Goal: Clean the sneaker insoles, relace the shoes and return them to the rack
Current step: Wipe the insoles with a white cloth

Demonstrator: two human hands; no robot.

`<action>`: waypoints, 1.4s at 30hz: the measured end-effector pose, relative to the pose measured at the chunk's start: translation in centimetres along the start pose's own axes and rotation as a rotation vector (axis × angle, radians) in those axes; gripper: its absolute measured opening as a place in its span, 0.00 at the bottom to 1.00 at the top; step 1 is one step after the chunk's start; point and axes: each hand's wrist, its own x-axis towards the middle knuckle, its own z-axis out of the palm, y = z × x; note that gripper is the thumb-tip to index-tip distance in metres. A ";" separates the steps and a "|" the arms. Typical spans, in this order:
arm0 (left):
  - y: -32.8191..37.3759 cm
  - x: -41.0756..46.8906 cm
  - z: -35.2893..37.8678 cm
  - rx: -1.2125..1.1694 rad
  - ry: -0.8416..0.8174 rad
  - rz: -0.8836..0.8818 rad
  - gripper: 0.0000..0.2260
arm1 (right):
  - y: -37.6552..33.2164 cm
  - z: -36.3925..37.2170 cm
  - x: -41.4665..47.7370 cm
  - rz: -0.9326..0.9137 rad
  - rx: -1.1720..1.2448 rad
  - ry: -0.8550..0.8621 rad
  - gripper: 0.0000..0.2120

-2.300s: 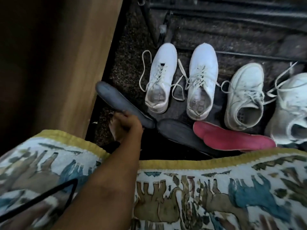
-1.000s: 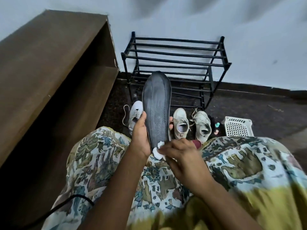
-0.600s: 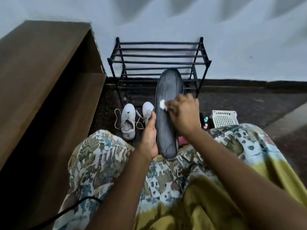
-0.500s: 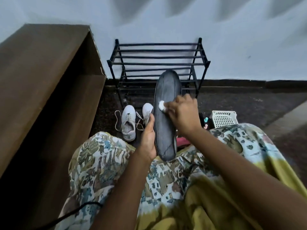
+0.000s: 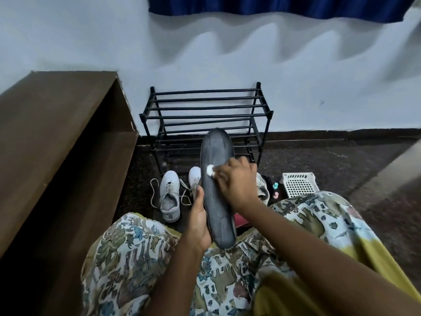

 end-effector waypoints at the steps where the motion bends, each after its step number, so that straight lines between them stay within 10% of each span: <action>1: -0.1 -0.1 -0.1 0.018 0.015 0.009 0.23 | 0.0 0.1 0.9 0.042 0.014 0.012 0.05; 14: 1.2 0.5 -0.6 -0.101 -0.091 -0.011 0.34 | 0.5 -1.3 -8.9 -0.286 0.096 -0.043 0.08; 24: 0.6 0.1 0.0 0.159 -0.054 0.270 0.13 | 0.4 -0.9 4.7 0.206 0.052 0.086 0.08; 35: 0.7 1.1 -0.2 0.010 0.009 0.111 0.27 | -0.9 -0.8 -0.2 -0.329 0.017 -0.017 0.11; 42: 0.5 0.7 -0.5 0.214 -0.125 0.129 0.29 | 0.8 -1.7 8.5 0.074 -0.082 0.112 0.08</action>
